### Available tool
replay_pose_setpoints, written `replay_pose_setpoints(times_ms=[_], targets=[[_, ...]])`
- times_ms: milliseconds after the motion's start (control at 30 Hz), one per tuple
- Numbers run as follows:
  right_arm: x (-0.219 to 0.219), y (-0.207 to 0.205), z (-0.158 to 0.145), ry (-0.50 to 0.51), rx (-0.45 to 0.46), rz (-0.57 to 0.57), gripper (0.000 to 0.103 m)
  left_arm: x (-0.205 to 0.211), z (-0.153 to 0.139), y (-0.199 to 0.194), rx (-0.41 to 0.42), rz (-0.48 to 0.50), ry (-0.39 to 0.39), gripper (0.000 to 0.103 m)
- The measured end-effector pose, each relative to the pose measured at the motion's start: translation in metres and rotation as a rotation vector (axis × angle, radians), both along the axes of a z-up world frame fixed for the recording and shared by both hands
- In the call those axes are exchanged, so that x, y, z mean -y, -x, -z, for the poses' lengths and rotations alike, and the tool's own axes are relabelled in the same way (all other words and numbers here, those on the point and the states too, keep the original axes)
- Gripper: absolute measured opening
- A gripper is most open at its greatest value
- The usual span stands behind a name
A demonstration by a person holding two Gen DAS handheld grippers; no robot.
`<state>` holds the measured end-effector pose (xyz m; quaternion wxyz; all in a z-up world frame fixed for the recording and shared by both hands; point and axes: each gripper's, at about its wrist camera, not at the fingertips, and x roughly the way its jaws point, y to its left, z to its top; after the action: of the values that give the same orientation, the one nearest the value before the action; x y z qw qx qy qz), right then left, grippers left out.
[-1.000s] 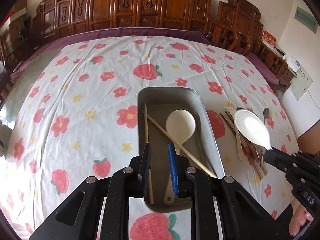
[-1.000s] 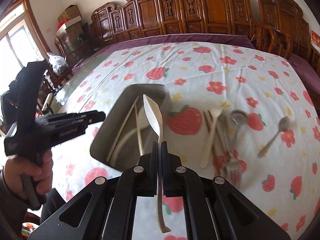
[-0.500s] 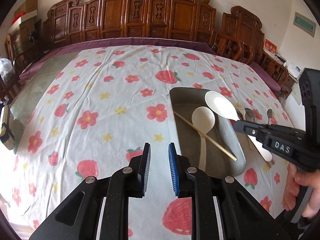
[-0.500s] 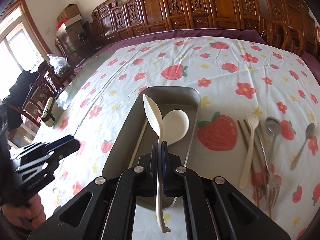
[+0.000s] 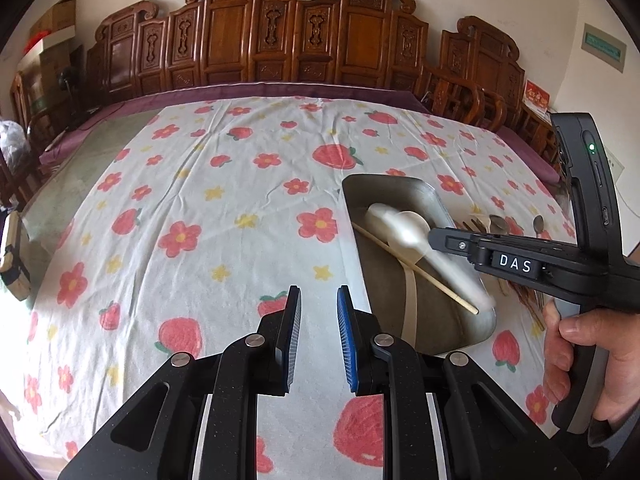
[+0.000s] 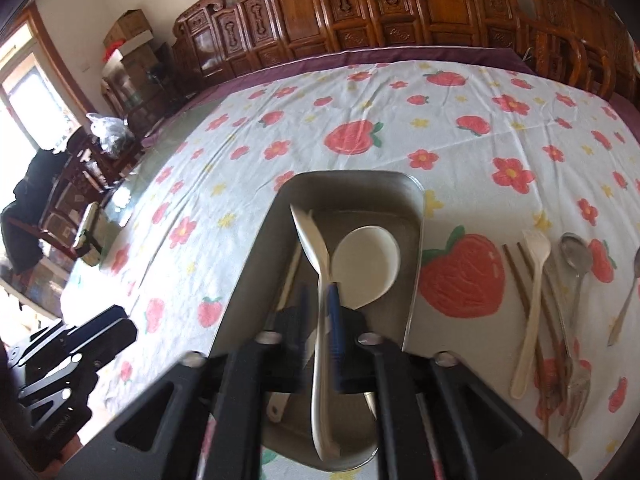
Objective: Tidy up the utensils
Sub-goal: 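Lower the white spoon into the tray and open the right gripper, then grasp a metal fork from the pile with the right gripper and lift it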
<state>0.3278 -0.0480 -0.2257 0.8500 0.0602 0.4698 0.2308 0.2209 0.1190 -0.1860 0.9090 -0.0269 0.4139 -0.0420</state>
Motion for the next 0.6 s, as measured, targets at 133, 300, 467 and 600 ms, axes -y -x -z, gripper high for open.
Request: replay_pose_setpoints(times_ms=[133, 300, 467, 600], targets=[[0.007, 0.008, -0.006, 0.004, 0.02, -0.019, 0.024, 0.007, -0.001, 0.003, 0.007, 0.014, -0.007, 0.017], [0.036, 0.033, -0.028, 0.061, 0.112, -0.039, 0.024, 0.02, -0.004, 0.01, 0.027, 0.045, 0.005, 0.019], [0.084, 0.046, -0.046, 0.124, 0.153, -0.022, 0.024, 0.038, -0.01, 0.019, 0.061, 0.09, -0.011, 0.045], [0.126, 0.051, -0.051, 0.176, 0.168, 0.015, 0.024, 0.049, -0.012, 0.024, 0.075, 0.109, -0.003, 0.064]])
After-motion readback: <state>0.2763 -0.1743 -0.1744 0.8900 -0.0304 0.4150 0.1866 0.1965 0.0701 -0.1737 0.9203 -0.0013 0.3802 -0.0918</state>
